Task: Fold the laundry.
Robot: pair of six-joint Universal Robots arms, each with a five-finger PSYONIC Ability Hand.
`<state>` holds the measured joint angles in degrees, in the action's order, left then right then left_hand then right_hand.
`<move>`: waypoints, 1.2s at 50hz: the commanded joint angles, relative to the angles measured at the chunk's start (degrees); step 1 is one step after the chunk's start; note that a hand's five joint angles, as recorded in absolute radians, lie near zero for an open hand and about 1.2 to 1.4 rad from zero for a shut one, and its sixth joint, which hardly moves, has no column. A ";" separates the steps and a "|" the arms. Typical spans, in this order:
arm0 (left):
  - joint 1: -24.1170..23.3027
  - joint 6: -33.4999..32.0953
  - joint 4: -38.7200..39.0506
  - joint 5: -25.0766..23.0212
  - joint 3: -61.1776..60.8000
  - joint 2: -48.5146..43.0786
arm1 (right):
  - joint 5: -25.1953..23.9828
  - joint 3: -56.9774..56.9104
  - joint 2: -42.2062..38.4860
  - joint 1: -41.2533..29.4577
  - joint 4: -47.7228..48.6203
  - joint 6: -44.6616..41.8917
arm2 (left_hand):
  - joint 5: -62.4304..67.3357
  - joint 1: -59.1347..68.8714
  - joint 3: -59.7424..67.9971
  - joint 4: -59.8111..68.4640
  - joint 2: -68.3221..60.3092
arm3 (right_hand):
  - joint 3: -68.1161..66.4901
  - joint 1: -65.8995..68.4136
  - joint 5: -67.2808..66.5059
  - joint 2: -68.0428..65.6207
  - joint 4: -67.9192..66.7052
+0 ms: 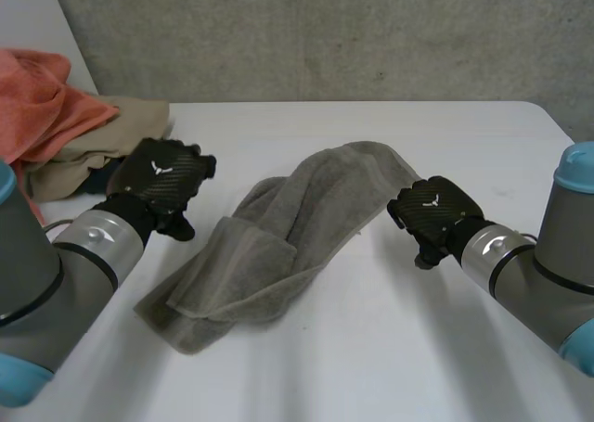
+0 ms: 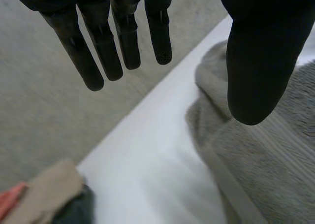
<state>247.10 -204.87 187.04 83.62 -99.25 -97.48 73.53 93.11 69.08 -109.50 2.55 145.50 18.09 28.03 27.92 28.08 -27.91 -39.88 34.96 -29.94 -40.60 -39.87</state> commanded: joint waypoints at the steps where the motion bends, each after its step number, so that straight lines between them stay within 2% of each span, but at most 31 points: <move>1: 1.20 6.85 -8.88 -1.88 0.37 -3.50 | 0.03 0.15 -0.61 0.25 0.08 -0.04 | 12.38 12.44 12.55 12.39 -12.56 | -4.01 8.93 -3.96 -3.30 -4.02; 5: 0.85 7.56 -9.24 -1.97 -2.26 -3.50 | 0.03 0.06 -0.87 0.34 0.26 -0.04 | 16.28 16.33 16.44 16.28 -16.45 | -4.01 8.93 -3.96 -3.30 -4.02; 10: -1.78 7.56 -8.01 -1.97 -6.13 -3.41 | 0.03 0.06 -1.31 0.43 0.35 -0.04 | 7.04 7.09 7.20 7.04 -7.21 | -4.01 8.93 -3.96 -3.30 -4.02; 14: -2.67 7.56 -7.13 -1.88 -7.45 -3.85 | 0.03 0.06 -1.66 0.43 0.35 -0.04 | 5.68 5.74 5.85 5.69 -5.86 | -4.01 8.93 -3.96 -3.30 -4.02; 29: -4.60 7.56 -2.82 -1.70 -6.31 -9.56 | 0.91 0.23 -2.01 0.34 1.31 0.05 | 7.69 7.74 7.86 7.70 -7.87 | -4.01 8.93 -3.96 -3.30 -4.02; 33: -5.31 7.56 -1.42 -0.83 -5.26 -11.94 | 1.35 0.23 -2.63 0.34 1.58 0.05 | 13.56 13.61 13.73 13.57 -13.74 | -4.01 8.93 -3.96 -3.30 -4.02; 36: -5.92 7.56 -0.10 1.63 -4.20 -13.17 | 1.35 0.06 -2.72 0.34 1.93 0.05 | 32.52 32.57 32.69 32.53 -32.69 | -4.01 8.93 -3.96 -3.30 -4.02; 38: -6.62 7.56 0.78 4.17 -3.33 -13.08 | 1.44 -0.12 -2.89 0.25 2.02 0.05 | 51.80 51.85 51.96 51.80 -51.97 | -3.85 8.77 -3.79 -3.13 -3.86; 42: -7.94 7.47 1.57 8.04 -2.10 -9.59 | 2.05 -0.91 -2.89 0.08 2.02 0.05 | 51.91 51.97 52.08 51.92 -52.09 | -1.51 6.43 -1.45 -0.79 -1.52; 48: -8.56 6.77 0.78 8.84 0.10 0.44 | 3.28 -3.10 -2.81 -0.10 1.67 0.93 | 51.91 51.97 52.08 51.92 -52.09 | 11.10 -6.18 11.15 11.81 11.09; 53: -8.21 6.24 -1.85 8.67 3.26 5.81 | 3.37 -6.62 -2.98 -0.19 0.35 8.91 | 51.91 51.97 52.08 51.92 -52.09 | 29.42 -24.50 29.48 30.13 29.41; 58: -7.94 3.26 -7.12 8.49 9.05 7.83 | 1.53 -12.67 -3.94 0.43 -4.47 23.04 | 51.91 51.97 52.08 51.92 -52.09 | 29.88 -24.96 29.94 30.60 29.87; 60: -8.03 2.29 -8.00 8.49 10.56 7.92 | 0.39 -14.17 -4.82 0.52 -5.45 26.14 | 51.91 51.97 52.08 51.92 -52.09 | 29.88 -24.96 29.94 30.60 29.87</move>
<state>238.85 -199.43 183.89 92.43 -94.48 -91.06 76.47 85.27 65.94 -109.51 1.84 157.13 55.53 65.32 67.94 68.40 -68.16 -11.82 11.34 -3.90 -12.36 -13.25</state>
